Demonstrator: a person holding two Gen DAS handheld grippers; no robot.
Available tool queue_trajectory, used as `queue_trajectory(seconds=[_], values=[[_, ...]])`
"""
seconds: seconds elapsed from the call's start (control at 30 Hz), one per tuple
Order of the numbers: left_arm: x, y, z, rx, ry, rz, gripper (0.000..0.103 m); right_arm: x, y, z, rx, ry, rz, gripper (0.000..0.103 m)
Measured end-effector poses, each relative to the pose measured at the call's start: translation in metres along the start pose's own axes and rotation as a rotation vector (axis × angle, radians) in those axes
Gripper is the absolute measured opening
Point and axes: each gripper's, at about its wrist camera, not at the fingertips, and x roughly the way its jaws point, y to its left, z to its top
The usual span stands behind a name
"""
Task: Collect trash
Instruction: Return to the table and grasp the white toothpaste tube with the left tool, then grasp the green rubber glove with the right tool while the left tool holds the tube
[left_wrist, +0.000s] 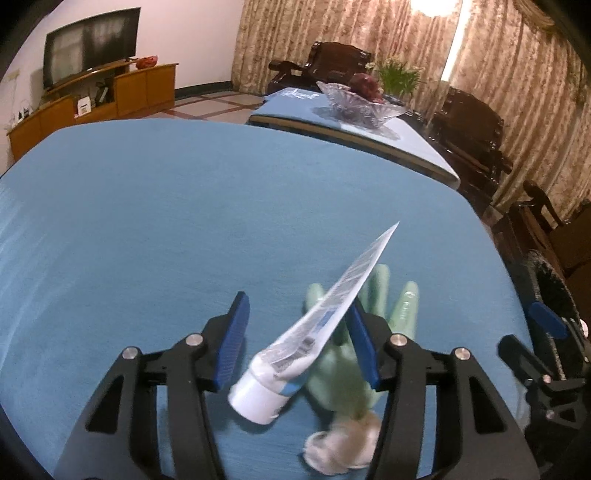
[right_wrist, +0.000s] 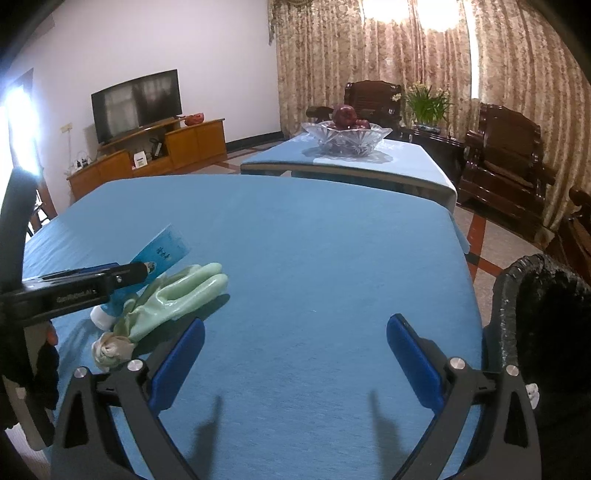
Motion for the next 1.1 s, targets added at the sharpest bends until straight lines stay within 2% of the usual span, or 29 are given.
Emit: queue_trajectory(seconds=[0.03, 0.07, 0.13, 0.2, 0.33, 0.57, 0.77, 0.93, 1.03, 1.1], values=[[0.002, 0.004, -0.001, -0.009, 0.008, -0.004, 0.043, 0.0, 0.0, 0.0, -0.001, 0.001, 0.002, 0.097], [0.004, 0.007, -0.002, -0.016, 0.016, -0.01, 0.035, 0.001, 0.001, -0.001, -0.001, 0.002, 0.003, 0.097], [0.006, 0.012, -0.004, -0.023, 0.019, -0.017, 0.03, 0.001, 0.004, -0.001, -0.004, 0.005, 0.008, 0.097], [0.006, 0.013, -0.005, -0.017, 0.016, -0.03, 0.014, 0.002, 0.006, -0.001, -0.007, 0.008, 0.015, 0.097], [0.003, 0.014, -0.006, -0.013, 0.004, -0.037, 0.012, 0.004, 0.018, 0.002, -0.008, 0.011, 0.033, 0.095], [-0.018, 0.027, -0.009, -0.03, -0.024, 0.0, 0.011, 0.005, 0.044, 0.004, -0.026, 0.015, 0.078, 0.094], [-0.031, 0.049, -0.021, -0.056, 0.007, 0.037, 0.011, 0.008, 0.069, 0.001, -0.047, 0.023, 0.111, 0.093], [-0.029, 0.053, -0.025, -0.058, 0.023, 0.023, 0.011, 0.009, 0.075, 0.0, -0.053, 0.031, 0.101, 0.093], [-0.02, 0.05, -0.025, -0.068, 0.063, -0.024, 0.018, 0.008, 0.075, -0.001, -0.053, 0.036, 0.091, 0.093], [-0.014, 0.046, -0.028, -0.068, 0.072, -0.028, 0.02, 0.008, 0.074, -0.002, -0.056, 0.04, 0.084, 0.093]])
